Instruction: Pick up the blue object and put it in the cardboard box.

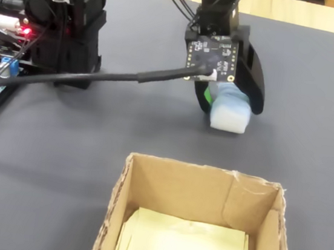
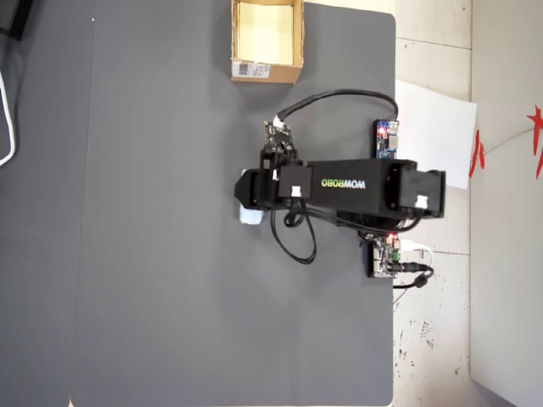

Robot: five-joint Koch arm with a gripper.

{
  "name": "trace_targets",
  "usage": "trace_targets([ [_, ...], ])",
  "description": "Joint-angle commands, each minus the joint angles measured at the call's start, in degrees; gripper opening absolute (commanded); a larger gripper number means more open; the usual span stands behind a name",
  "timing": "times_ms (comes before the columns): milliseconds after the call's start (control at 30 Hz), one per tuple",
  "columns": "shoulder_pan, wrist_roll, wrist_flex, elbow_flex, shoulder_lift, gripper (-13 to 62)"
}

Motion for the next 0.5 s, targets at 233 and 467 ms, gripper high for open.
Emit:
trace_targets([
  [233, 2.64, 7.65, -18.54, 6.15, 7.21, 19.2],
  [467, 5.8, 7.12, -37.44, 15.21, 14.59, 19.2],
])
